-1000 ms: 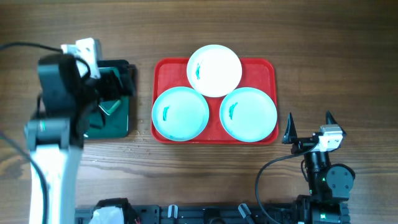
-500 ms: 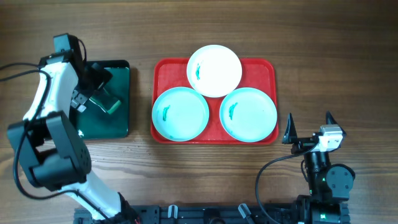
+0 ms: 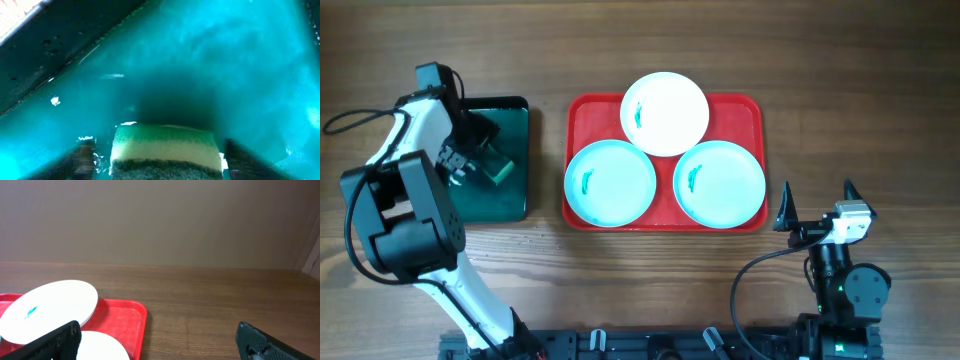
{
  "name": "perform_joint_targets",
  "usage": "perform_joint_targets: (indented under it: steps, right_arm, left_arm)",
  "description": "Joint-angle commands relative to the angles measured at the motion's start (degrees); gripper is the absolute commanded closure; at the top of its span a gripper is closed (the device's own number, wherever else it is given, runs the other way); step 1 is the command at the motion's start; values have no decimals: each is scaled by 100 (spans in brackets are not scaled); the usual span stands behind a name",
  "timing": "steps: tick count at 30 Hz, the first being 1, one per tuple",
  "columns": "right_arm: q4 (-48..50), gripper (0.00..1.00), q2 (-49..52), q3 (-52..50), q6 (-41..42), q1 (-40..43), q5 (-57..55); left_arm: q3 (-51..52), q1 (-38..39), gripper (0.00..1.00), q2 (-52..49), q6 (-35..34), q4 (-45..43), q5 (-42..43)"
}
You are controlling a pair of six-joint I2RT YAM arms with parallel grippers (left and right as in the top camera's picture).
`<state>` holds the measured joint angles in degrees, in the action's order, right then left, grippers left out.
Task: Clean dirty plates on tray and stack at the side
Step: 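Lower the left gripper and grasp the green-yellow sponge in the water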
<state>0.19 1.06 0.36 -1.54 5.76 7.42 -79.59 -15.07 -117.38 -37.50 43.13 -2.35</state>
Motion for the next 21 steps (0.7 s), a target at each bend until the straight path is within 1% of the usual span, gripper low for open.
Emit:
perform_joint_targets:
  steps: [1,2,4,5,6,7,8,9,10,14,15,16,17,18,19,20,21]
  right_arm:
    - [20,0,-26,-7,44,-13,-37]
    - [20,0,-26,-7,42,-13,-37]
    - [20,0,-26,-7,39,-13,-37]
    - [20,0,-26,-7,42,-13,-37]
    - [20,0,-26,-7,42,-13,-37]
    - [20,0,-26,-7,44,-13,-37]
    - [20,0,-26,-7,42,-13,-37]
    - [20,0,-26,-7,42,-13,-37]
    - [20,0,-26,-7,42,-13,-37]
    - [20,0,-26,-7,44,-13,-37]
    - [20,1,-26,-7,42,-13,-37]
    - [20,0,-26,-7,42,-13,-37]
    - [20,0,-26,-7,42,-13,-37]
    - [20,0,-26,-7,42,-13,-37]
    - [20,0,-26,-7,44,-13,-37]
    - [20,0,-26,-7,42,-13,-37]
    - [20,0,-26,-7,42,-13,-37]
  left_arm:
    - [107,-11,93,-136,-26,-28,-61]
    - [107,-11,96,-136,-26,-26,-79]
    - [107,-11,96,-136,-28,24,-74]
    - [107,-11,93,-136,-28,92,-72]
    - [107,-11,56,-136,-28,149,-68]
    - [107,-11,3,-136,-28,254,-26]
    - [107,-11,0,-136,-31,354,50]
    - [107,-11,0,-136,-31,452,219]
    - [107,-11,0,-136,-28,623,566]
    - [107,-9,0,-136,-28,1054,1322]
    - [107,-9,2,-136,-28,1102,1379]
    - [107,-9,16,-136,-28,1139,1390]
    - [107,-11,33,-136,-28,1141,1390]
    - [107,-11,55,-136,-28,1137,1388]
    - [107,-11,73,-136,-28,1132,1386]
    - [107,-11,96,-136,-28,1082,1360]
    - [107,-11,96,-136,-28,1040,1309]
